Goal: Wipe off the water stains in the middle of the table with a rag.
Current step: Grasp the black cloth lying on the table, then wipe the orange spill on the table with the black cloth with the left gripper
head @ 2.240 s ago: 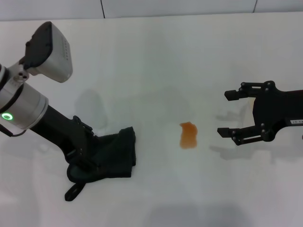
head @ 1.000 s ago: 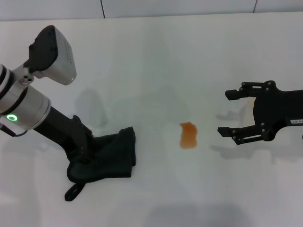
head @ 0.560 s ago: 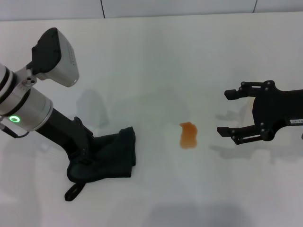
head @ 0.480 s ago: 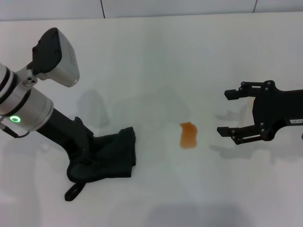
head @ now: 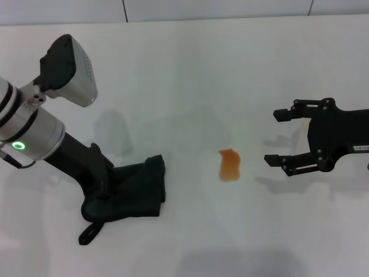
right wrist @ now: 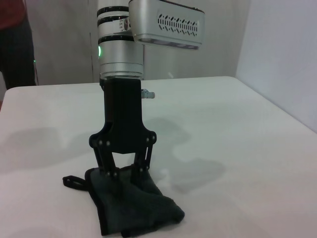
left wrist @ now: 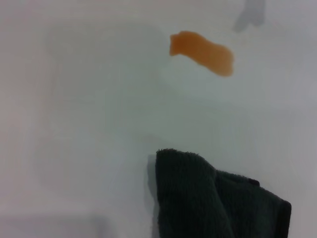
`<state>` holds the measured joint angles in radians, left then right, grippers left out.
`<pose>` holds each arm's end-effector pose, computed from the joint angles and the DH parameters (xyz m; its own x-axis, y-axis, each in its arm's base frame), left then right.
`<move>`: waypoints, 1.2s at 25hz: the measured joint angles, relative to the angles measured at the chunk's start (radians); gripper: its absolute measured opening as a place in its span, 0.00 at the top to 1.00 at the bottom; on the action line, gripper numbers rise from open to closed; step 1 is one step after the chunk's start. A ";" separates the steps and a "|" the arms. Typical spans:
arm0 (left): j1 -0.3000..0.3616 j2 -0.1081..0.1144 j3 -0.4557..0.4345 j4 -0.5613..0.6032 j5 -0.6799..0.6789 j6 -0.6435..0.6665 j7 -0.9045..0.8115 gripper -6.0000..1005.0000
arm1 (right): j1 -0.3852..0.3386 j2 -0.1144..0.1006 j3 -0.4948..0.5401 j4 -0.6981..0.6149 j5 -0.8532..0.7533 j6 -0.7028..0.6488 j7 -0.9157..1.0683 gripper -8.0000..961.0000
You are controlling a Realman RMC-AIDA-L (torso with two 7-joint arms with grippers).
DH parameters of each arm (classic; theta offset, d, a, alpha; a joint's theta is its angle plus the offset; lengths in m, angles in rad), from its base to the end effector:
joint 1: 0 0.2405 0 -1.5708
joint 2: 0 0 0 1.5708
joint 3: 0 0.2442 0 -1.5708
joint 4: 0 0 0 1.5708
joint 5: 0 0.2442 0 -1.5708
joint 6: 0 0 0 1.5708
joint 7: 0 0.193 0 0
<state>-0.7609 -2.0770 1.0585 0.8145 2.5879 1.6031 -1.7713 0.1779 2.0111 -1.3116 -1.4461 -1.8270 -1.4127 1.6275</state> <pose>-0.2424 0.3723 -0.0663 0.8996 0.3053 -0.3124 0.3179 -0.9480 -0.0108 0.1904 0.3439 0.0020 0.9704 -0.0620 -0.2336 -0.1354 -0.9399 -0.3133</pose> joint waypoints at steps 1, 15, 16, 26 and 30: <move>0.000 0.000 0.000 0.001 0.000 0.000 -0.003 0.57 | 0.000 0.000 0.000 0.000 0.000 0.000 0.000 0.11; -0.023 0.000 0.001 0.005 -0.009 -0.013 -0.004 0.86 | -0.003 0.000 0.000 -0.001 0.000 0.000 0.000 0.11; -0.024 0.000 0.001 0.004 -0.009 -0.013 -0.003 0.87 | -0.003 0.000 0.000 0.000 0.000 0.000 0.000 0.11; -0.085 -0.001 0.009 -0.044 -0.036 -0.108 0.013 0.93 | -0.001 0.000 0.000 0.001 0.001 0.002 0.000 0.11; -0.134 -0.002 0.058 -0.091 -0.085 -0.194 0.019 0.93 | 0.000 0.000 0.000 0.002 0.001 0.003 0.000 0.11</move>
<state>-0.8951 -2.0793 1.1163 0.7240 2.5032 1.4091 -1.7520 0.1782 2.0110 -1.3116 -1.4442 -1.8258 -1.4093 1.6275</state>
